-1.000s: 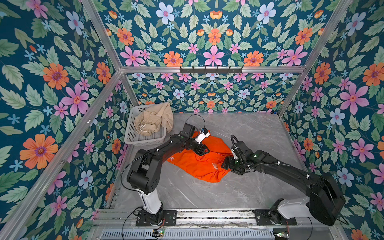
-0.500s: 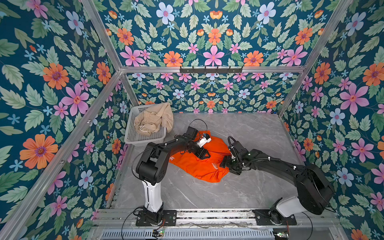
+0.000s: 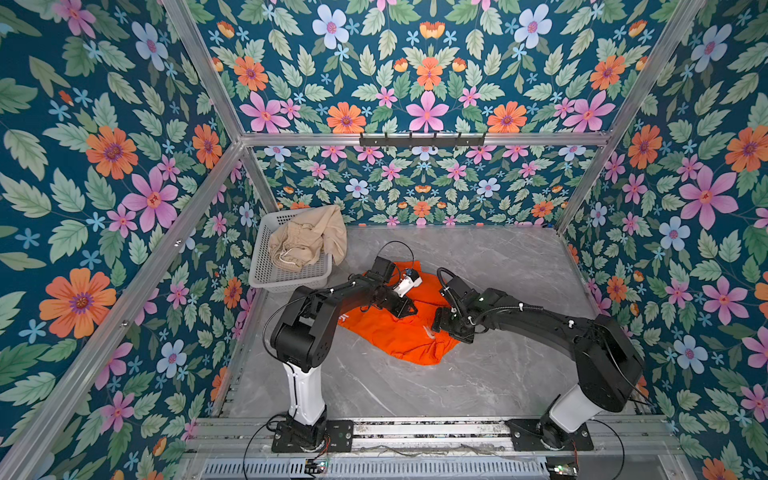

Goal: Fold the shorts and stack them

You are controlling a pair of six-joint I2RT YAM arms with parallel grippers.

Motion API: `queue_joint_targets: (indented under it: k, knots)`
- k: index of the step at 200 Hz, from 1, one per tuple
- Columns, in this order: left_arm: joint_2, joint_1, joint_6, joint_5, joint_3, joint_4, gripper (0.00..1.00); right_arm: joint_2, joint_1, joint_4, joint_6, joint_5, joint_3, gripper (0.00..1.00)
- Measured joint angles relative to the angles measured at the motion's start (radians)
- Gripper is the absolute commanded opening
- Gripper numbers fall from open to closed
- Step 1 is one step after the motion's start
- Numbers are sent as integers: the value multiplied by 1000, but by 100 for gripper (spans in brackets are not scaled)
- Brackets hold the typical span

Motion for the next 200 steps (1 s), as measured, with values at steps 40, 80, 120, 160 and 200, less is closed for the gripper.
queue_joint_targets:
  k: [40, 80, 120, 160, 200]
  knots:
    - [-27, 0, -48, 1, -18, 51, 0, 121, 67, -115, -15, 127, 103, 76]
    - [-28, 0, -71, 1, -20, 62, 0, 231, 91, -147, -20, 219, 156, 74]
    - [-57, 0, -77, -9, -27, 63, 0, 274, 94, -145, -25, 285, 157, 40]
    - [-158, 0, -96, -79, -15, 38, 0, 83, 95, -92, -71, 329, 55, 18]
    - [-346, 0, -100, -219, 48, -10, 0, -264, 90, 16, -239, 330, -83, 0]
